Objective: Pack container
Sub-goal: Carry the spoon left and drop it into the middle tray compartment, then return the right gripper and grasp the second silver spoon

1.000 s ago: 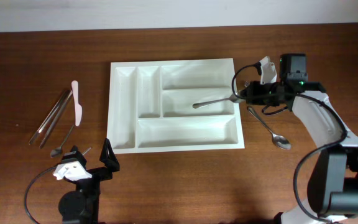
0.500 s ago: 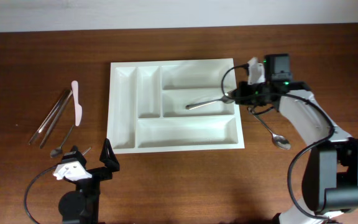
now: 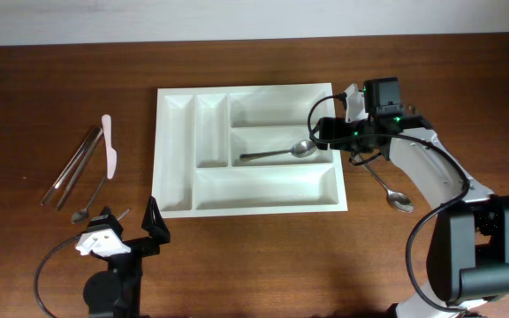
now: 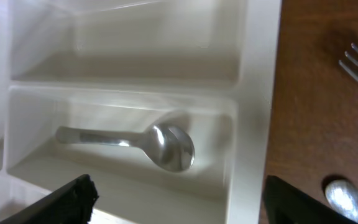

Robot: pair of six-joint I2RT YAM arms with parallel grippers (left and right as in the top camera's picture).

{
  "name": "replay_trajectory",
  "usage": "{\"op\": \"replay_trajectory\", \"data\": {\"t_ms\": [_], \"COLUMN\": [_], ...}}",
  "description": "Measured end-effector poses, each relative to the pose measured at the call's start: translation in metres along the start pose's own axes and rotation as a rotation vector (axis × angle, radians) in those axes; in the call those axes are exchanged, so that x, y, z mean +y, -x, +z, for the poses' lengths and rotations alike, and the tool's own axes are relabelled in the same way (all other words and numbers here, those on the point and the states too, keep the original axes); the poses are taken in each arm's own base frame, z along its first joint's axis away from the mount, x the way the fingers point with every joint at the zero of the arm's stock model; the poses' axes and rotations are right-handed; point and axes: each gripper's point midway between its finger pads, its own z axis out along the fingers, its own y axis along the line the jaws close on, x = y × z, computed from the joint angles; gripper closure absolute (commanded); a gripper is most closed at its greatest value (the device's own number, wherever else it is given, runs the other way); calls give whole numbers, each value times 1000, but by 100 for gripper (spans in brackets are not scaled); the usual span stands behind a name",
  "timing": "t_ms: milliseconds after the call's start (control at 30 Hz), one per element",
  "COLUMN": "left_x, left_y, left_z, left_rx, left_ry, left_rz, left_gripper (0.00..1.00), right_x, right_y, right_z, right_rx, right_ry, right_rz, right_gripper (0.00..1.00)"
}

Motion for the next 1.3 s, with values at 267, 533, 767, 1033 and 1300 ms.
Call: {"op": "replay_trajectory", "data": {"t_ms": [267, 533, 767, 1033, 1300], "left_x": [0, 0, 0, 0, 0], "left_y": [0, 0, 0, 0, 0], "left_z": [0, 0, 0, 0, 0], "left_rx": [0, 0, 0, 0, 0], "left_ry": [0, 0, 0, 0, 0], "left_rz": [0, 0, 0, 0, 0], "left_gripper": [1, 1, 1, 1, 1], "right_x": [-91, -157, -167, -161, -156], "right_y": [-24, -40, -76, -110, -112], "right_z": [-27, -59, -74, -87, -85], "right_rx": [80, 85, 218, 355, 383], "right_ry": [-269, -425, -525, -554, -508], "right_rz": [177, 356, 413, 488, 419], "right_gripper": [11, 12, 18, 18, 17]}}
